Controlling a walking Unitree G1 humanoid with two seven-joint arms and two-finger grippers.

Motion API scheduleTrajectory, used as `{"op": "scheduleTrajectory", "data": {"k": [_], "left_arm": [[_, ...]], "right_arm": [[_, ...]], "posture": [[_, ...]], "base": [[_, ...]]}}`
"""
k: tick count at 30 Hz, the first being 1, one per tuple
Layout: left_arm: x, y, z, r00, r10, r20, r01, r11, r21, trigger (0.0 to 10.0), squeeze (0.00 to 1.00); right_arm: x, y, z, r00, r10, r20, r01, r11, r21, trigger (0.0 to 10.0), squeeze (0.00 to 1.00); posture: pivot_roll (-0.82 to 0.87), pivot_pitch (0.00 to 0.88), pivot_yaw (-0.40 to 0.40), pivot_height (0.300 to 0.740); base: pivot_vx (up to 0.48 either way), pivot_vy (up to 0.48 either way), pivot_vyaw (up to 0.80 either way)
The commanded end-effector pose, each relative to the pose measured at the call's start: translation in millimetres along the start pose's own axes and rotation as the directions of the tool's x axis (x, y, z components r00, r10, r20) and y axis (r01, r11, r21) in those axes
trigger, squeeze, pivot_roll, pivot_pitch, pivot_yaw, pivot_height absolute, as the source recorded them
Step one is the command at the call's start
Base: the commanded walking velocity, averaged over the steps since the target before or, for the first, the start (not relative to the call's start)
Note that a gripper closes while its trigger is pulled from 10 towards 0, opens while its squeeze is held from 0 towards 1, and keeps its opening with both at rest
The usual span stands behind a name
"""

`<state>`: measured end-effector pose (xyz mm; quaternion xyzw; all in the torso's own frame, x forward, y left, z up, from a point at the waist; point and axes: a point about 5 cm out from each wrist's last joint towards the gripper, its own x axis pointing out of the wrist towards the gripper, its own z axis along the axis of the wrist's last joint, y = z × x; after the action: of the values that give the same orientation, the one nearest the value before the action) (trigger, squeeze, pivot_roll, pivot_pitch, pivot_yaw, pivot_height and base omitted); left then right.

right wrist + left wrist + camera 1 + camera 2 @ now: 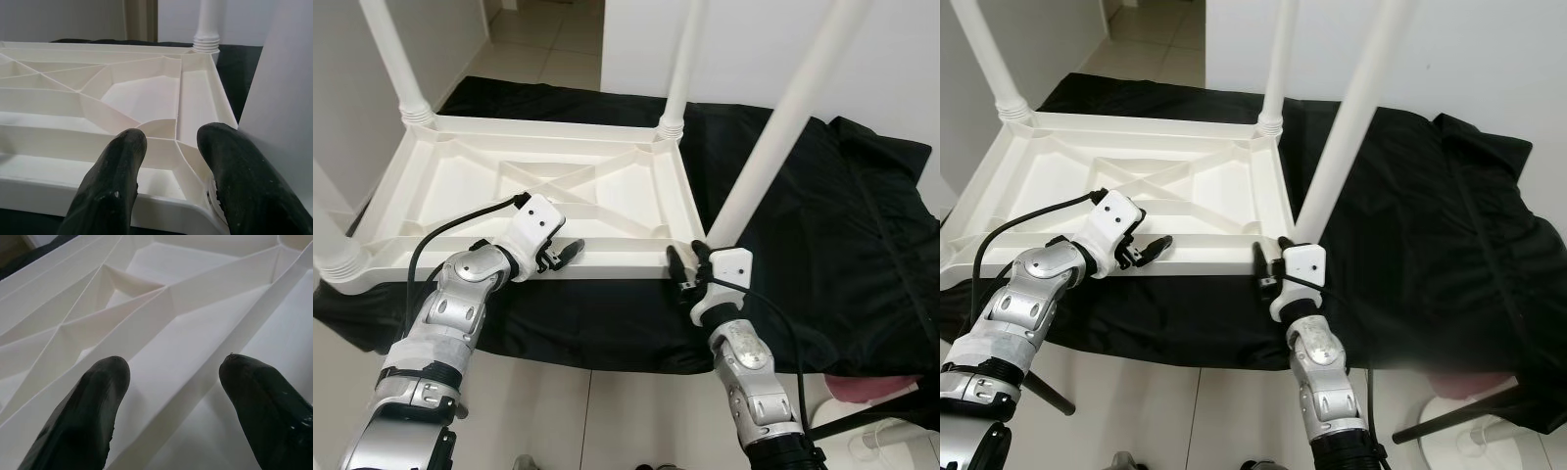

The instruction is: Building children table

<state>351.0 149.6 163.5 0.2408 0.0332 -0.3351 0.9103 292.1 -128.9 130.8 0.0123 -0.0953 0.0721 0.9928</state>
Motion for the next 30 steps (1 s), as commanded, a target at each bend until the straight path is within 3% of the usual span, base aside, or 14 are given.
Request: {"op": "scheduleTrajectory", "data": {"k": [1,9,21,30], "left_arm": [[2.7,6.2,-6,0.983,0.179,-0.041,-0.179,0.984,0.001,10.0,0.0],[9.9,4.9,-6,0.987,0.141,-0.08,-0.14,0.99,0.011,10.0,0.0],[21.5,7.0,-3,0.986,0.115,-0.124,-0.118,0.993,-0.015,10.0,0.0],[34.5,3.5,11,0.993,0.035,-0.11,-0.045,0.995,-0.09,10.0,0.0]], "right_arm": [[-6.4,-20.8,-12,0.994,-0.097,-0.054,0.097,0.995,-0.004,10.0,0.0],[-5.6,-42.0,-13,0.978,-0.203,-0.057,0.201,0.979,-0.042,10.0,0.0],[-4.9,-37.7,-11,0.981,-0.189,-0.038,0.187,0.981,-0.046,10.0,0.0],[6.7,-31.6,1,0.985,-0.171,0.012,0.171,0.984,-0.042,10.0,0.0]], "posture": [[0.01,0.086,-0.064,0.74],[0.0,0.096,-0.057,0.74],[-0.02,0.101,-0.046,0.74],[-0.03,0.098,-0.043,0.74]], "base": [[0.0,0.0,0.0],[0.0,0.0,0.0],[0.0,0.0,0.0],[0.0,0.0,0.0]]}}
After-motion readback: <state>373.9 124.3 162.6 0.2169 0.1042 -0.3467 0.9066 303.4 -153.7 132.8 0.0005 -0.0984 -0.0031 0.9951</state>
